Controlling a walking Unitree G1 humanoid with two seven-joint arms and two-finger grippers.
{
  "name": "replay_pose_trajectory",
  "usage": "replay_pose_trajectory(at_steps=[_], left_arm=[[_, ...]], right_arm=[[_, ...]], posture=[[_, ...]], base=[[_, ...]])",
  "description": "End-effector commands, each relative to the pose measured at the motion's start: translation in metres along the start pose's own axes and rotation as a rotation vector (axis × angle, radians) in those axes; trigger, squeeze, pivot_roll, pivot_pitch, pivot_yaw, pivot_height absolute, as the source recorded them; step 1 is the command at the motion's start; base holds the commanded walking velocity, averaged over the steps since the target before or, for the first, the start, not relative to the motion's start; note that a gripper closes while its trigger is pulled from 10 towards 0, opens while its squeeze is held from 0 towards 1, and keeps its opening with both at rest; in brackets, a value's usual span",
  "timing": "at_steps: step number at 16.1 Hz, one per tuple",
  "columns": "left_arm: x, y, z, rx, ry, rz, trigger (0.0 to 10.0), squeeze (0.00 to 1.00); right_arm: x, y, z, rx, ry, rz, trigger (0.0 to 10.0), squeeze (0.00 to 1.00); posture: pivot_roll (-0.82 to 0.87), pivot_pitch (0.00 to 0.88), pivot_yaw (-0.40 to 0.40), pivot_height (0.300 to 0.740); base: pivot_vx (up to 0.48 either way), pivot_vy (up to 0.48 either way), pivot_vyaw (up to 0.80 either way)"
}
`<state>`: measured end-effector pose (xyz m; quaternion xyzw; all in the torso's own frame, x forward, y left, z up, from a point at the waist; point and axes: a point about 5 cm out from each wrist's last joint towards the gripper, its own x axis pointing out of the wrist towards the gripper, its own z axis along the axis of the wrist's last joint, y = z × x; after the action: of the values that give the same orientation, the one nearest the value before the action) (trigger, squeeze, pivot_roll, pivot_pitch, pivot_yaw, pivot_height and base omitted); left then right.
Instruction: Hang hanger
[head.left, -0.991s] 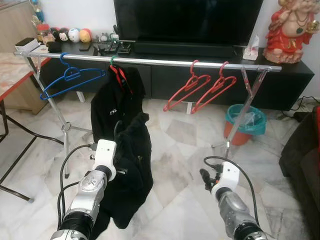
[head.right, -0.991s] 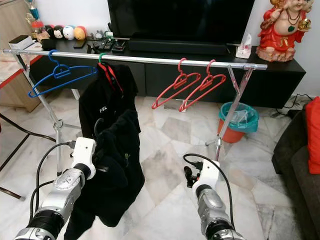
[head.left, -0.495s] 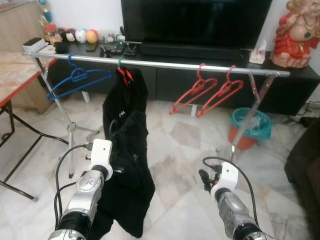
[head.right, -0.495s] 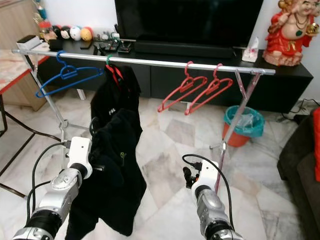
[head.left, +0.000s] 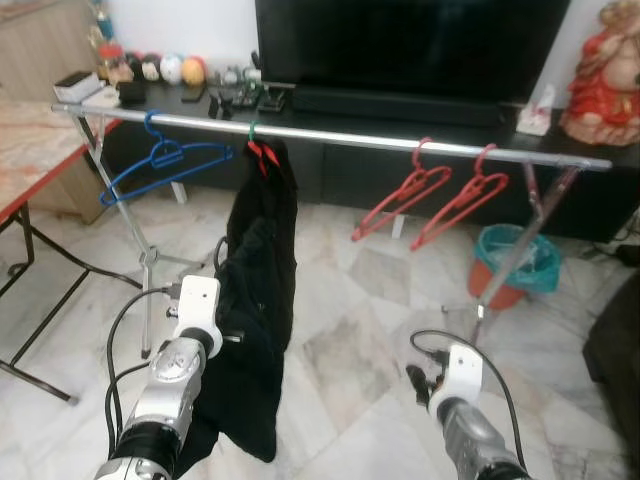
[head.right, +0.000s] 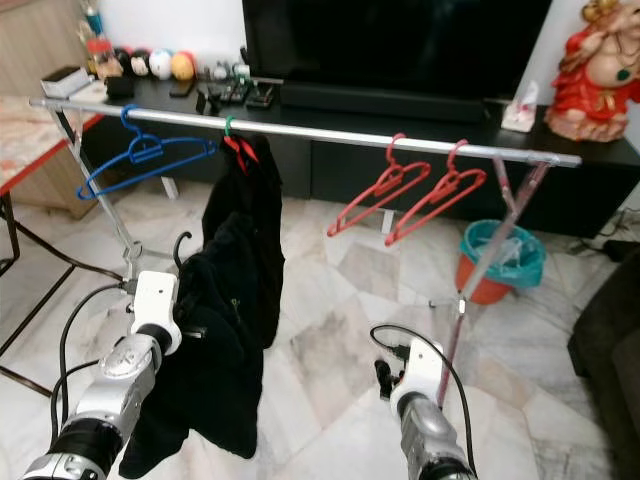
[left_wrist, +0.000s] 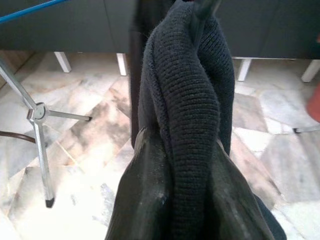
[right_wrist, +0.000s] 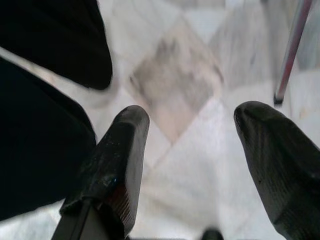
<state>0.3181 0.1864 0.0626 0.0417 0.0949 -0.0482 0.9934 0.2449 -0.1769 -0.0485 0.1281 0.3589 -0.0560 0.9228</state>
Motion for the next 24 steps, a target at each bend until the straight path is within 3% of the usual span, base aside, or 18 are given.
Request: replay_pose_trajectory(at_steps=[1,24], left_arm=[[0.006,-0.004,0.02,0.011,-0.091,-0.011,10.0,0.0],[0.006,-0.01,0.023,0.039,-0.098,-0.058,10.0,0.0]], right_arm=[[-0.004,-0.012,-0.013,0.042,0.047,-0.054,10.0,0.0],[-0.01,-0.015,-0.036,0.066,0.113,-0.069,10.0,0.0]], posture=[[-0.04,0.0,-0.009,0.719],[-0.04,0.0,-0.005,0.719]], base=[[0.48,0.0,0.0],[0.46,0.0,0.0]])
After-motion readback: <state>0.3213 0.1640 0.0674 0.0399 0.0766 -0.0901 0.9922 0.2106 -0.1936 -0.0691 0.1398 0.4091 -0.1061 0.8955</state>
